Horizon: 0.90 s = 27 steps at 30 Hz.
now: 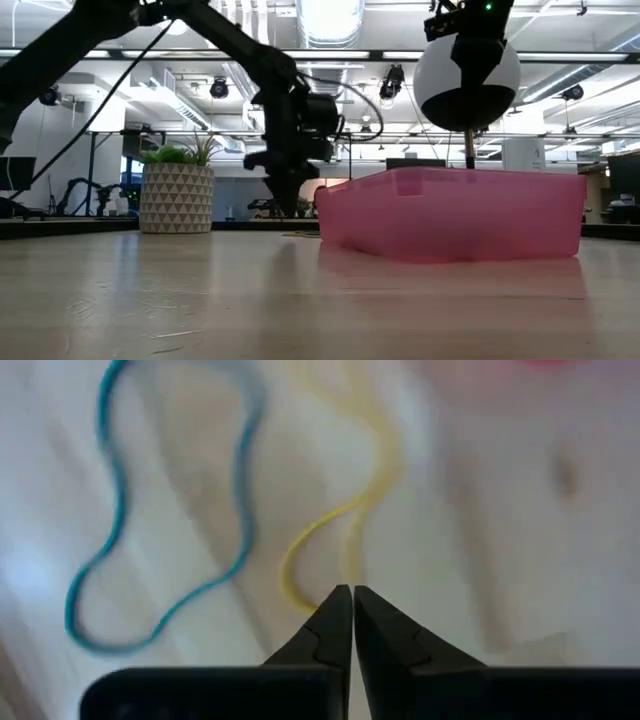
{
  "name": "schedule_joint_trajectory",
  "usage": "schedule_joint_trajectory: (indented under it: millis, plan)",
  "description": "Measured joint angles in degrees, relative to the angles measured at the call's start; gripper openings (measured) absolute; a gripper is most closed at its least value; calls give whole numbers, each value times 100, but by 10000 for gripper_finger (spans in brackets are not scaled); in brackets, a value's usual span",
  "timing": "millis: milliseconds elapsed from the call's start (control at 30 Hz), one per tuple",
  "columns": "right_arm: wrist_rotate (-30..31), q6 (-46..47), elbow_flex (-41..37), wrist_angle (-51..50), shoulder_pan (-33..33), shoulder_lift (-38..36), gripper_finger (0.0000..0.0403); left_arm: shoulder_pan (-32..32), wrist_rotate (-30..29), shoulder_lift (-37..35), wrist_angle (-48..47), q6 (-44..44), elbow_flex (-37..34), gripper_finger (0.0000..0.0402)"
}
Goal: Pick and place rubber bands into bin
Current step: Put the yellow rubber band into the pink bin
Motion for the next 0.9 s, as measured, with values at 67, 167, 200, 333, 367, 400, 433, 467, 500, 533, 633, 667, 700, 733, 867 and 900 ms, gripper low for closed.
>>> schedule_joint_trajectory:
  millis: [67,167,200,333,367,400,433,467,500,533,633,667,700,733,867,900]
  plan:
    - [0,98,2,-2,0,0,194,170,-38,37,130,-318,0,0]
    - [-8,176,2,-2,0,0,194,406,-201,39,610,-891,35,0]
    - [-13,176,2,-2,0,0,194,469,-208,39,695,-1090,54,0]
    - [-20,194,2,-3,0,0,194,583,-178,43,487,-1725,146,17]
    - [-20,196,2,-4,0,0,194,574,-112,43,309,-1824,149,25]
    - [-20,196,2,-4,0,0,194,553,-22,43,118,-1883,143,35]
    - [-22,194,2,-4,0,0,194,518,105,43,5,-1944,112,45]
    - [-22,196,2,-3,0,0,194,476,275,43,-72,-1950,67,57]
    - [-20,194,2,-2,0,0,194,430,424,43,-95,-1875,1,68]
    - [-22,192,2,-2,0,0,194,371,495,43,-93,-1712,-69,81]
    - [-22,196,2,-2,0,0,194,191,298,46,137,-1536,-290,115]
    - [-22,210,2,-4,0,0,194,152,125,46,323,-1555,-361,125]
    - [-22,230,2,-3,0,0,194,128,-68,46,459,-1595,-429,135]
    - [-22,258,2,-3,0,0,194,118,-267,72,484,-1638,-458,143]
    - [-22,386,2,-4,11,0,194,141,-442,98,530,-1853,-430,161]
    - [-22,409,2,-4,11,0,194,154,-430,95,546,-1918,-397,161]
